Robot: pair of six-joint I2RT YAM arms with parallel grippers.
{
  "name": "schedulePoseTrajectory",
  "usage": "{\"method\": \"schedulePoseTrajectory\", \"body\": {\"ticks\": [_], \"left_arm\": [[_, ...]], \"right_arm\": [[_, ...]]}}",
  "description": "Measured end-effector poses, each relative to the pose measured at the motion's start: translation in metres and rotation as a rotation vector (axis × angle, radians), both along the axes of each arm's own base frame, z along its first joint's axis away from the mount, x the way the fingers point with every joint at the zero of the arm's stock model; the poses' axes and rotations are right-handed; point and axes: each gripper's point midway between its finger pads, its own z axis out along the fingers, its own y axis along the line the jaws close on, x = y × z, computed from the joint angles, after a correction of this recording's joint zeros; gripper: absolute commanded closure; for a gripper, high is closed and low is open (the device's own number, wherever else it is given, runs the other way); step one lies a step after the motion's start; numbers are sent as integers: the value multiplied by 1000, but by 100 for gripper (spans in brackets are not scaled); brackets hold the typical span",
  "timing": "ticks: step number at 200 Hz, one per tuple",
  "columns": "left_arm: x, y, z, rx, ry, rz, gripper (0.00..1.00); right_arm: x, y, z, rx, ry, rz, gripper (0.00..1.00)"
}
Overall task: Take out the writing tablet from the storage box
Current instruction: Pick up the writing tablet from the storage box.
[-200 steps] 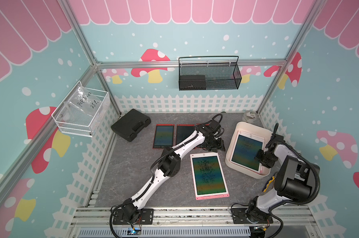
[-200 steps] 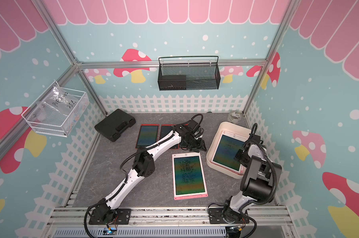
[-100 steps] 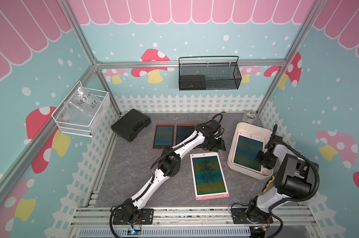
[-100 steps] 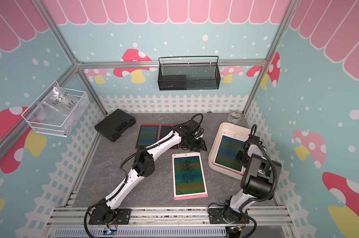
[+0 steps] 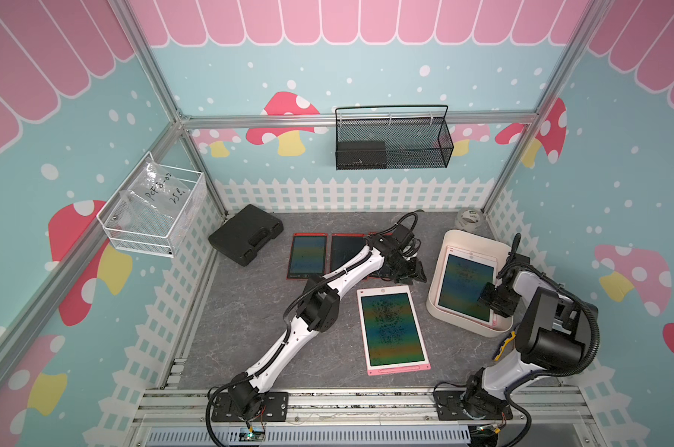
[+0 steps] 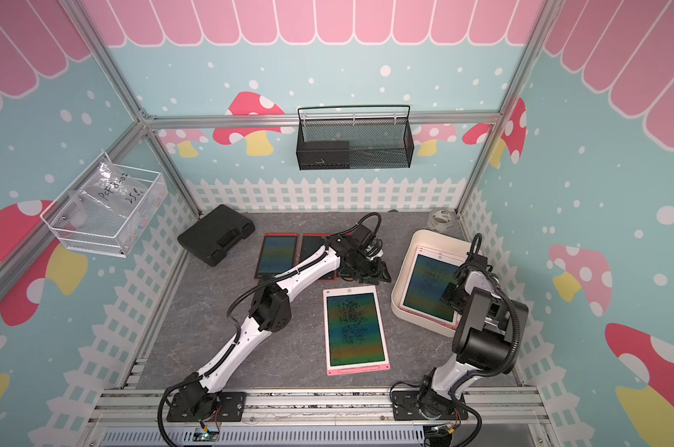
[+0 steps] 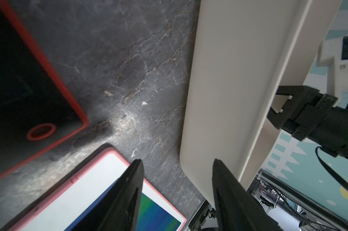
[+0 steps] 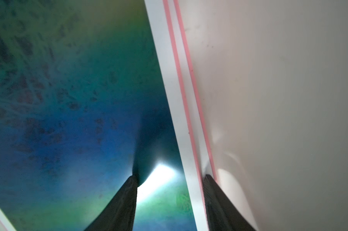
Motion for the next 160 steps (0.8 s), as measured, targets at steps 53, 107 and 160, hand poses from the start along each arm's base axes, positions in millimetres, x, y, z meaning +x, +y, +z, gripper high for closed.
{"method": "schedulePoseTrajectory", "body": {"ticks": [53, 107, 160], "left_arm": [[-2, -1, -9, 2, 29, 3, 45], [-3, -2, -9, -6, 37, 0, 45], [0, 1, -10, 2, 40, 12, 46]], "right_arm": [[12, 15, 0, 78, -71, 39, 47], [16, 20, 1, 106, -100, 53, 48], [27, 38, 4, 210, -203, 80, 50]]}}
